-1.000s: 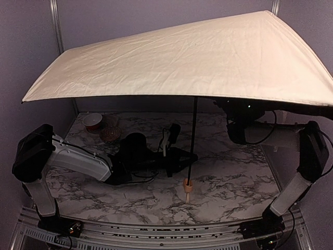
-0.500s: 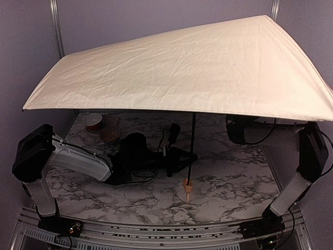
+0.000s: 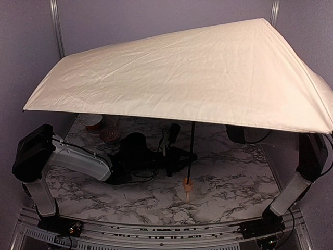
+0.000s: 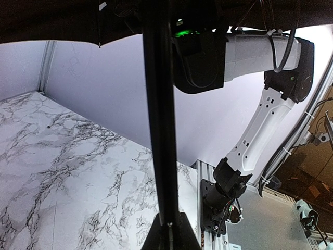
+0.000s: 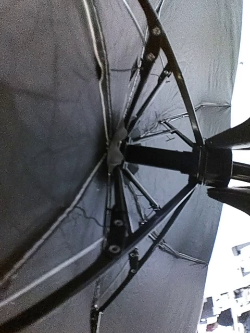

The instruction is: Put away the umbrella

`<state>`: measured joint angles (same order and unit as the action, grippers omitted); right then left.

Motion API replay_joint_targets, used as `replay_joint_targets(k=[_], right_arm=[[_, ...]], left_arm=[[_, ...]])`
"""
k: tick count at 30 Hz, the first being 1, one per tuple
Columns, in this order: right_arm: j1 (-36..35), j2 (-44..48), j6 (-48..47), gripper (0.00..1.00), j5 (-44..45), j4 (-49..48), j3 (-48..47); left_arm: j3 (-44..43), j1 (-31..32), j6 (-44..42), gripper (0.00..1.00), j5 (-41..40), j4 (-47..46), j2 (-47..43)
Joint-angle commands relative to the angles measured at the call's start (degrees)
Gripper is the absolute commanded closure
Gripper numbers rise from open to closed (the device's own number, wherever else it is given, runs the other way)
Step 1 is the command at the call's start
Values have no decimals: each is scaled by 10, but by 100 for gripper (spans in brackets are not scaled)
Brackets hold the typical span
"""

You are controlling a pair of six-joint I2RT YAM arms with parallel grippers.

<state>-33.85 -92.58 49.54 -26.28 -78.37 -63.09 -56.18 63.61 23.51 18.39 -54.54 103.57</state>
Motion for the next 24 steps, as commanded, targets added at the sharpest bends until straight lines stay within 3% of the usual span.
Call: replay_joint_targets(k=[1,7,9,12,20,24], right_arm=[[3,6,-18,100,4,-1,-8],[2,30,-56,98,25,48,2],[-3,47,-96,78,50,107,4],[-20,85,-182,63,123,188,19],[-33,114,-265,60,213,276,26],[-49,112,-295,52,243,290,30]], left_arm=[[-9,5,-28,100,13,-43,-13],[-12,5,-29,100,-10,-33,-14],[-16,5,-33,100,-47,-9,-19],[-24,5,-43,100,-120,46,-27],[-36,6,-67,100,-228,103,-35],[-63,11,-77,100,-256,153,-27]])
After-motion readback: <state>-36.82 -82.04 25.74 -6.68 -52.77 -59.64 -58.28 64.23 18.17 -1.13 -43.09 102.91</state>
